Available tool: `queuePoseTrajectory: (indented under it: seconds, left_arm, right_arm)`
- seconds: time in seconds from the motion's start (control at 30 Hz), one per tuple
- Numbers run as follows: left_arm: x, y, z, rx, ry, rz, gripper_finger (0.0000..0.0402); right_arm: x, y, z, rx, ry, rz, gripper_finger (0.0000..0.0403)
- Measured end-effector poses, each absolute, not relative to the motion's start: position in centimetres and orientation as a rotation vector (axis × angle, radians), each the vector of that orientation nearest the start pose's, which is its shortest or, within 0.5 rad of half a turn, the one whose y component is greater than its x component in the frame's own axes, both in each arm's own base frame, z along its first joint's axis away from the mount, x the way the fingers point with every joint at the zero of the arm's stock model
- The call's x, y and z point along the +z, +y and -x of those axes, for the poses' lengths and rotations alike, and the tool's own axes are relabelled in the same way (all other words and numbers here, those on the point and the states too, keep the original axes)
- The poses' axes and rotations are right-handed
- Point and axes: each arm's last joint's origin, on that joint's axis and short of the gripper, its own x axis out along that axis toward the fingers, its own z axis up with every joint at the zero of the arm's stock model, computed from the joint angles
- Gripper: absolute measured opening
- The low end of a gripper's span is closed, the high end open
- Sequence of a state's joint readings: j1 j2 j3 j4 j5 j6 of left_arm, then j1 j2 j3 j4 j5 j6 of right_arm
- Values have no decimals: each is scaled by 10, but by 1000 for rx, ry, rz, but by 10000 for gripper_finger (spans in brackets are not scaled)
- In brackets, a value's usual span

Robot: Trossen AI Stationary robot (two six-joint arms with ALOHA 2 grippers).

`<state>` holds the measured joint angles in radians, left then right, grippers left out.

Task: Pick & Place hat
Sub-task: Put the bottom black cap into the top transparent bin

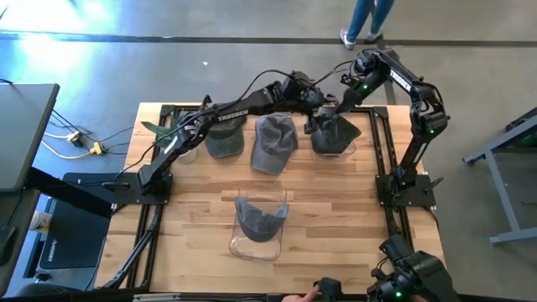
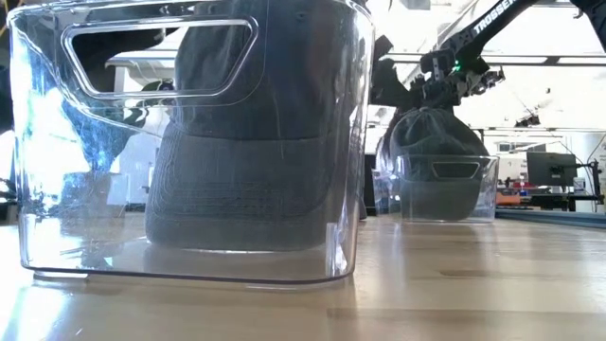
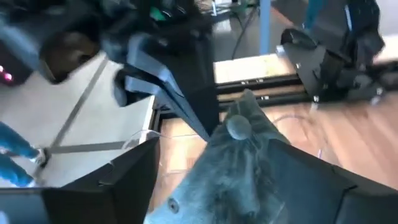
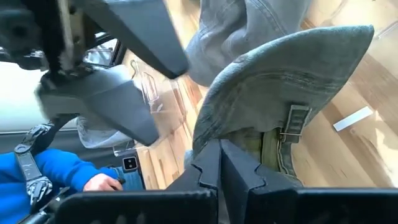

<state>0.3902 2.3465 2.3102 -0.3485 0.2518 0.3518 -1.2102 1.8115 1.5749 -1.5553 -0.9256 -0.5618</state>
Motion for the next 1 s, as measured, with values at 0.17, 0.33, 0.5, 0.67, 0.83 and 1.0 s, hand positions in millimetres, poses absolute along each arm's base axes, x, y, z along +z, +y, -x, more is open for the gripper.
queuePoseTrajectory:
  seconds: [0.17, 0.33, 0.5, 0.67, 0.83, 1.0]
  left_arm:
    - [291, 186, -513, 35, 421, -264, 311]
    - [271, 188, -522, 115, 453, -281, 312]
    - [274, 186, -523, 59, 421, -274, 312]
    - [259, 184, -524, -31, 470, -234, 301]
    - [259, 181, -521, -111, 489, -198, 243]
    - [267, 178, -515, -152, 511, -176, 156]
  right_arm:
    - [284, -284, -132, 37, 825, -1027, 2]
    - [285, -284, -132, 36, 824, -1026, 1]
    - [285, -284, -132, 37, 825, -1032, 2]
    - [290, -280, -130, 21, 844, -1001, 3]
    - [313, -268, -123, -72, 887, -833, 8]
    - [346, -245, -115, -135, 836, -667, 27]
